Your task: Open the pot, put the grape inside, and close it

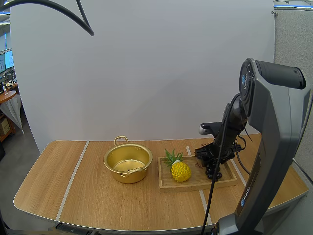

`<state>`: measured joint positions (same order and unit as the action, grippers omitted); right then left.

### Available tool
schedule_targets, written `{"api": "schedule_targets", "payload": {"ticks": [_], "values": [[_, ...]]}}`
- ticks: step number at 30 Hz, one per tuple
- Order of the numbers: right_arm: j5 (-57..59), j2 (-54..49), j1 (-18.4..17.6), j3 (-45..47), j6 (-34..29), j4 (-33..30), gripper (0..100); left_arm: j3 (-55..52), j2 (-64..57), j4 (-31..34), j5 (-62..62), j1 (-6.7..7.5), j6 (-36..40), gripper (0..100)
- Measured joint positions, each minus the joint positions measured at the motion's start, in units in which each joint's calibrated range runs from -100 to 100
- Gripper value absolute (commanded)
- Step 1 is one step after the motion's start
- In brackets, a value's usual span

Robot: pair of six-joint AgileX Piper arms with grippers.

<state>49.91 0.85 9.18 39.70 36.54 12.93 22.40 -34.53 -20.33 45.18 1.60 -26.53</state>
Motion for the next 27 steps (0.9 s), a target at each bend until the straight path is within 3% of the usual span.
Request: {"api": "schedule_targets", "payload": {"ticks": [10,12,15,16,27], "values": [[-3.00,3.03,-0.08,0.00,0.10,0.09,100,0.00,0.00,0.00,0.00,0.00,0.00,0],[-3.17,3.03,-0.08,0.00,0.10,0.09,71,0.00,0.00,0.00,0.00,0.00,0.00,0],[-3.36,3.18,-0.08,0.00,0.10,0.09,8,0.00,0.00,0.00,0.00,0.00,0.00,0],[-3.36,3.18,-0.08,0.00,0.10,0.23,0,0.00,0.00,0.00,0.00,0.00,0.00,0],[1.14,-0.58,-0.08,-0.15,0.10,0.35,0,0.00,0.00,0.00,0.00,0.00,0.00,0]]}}
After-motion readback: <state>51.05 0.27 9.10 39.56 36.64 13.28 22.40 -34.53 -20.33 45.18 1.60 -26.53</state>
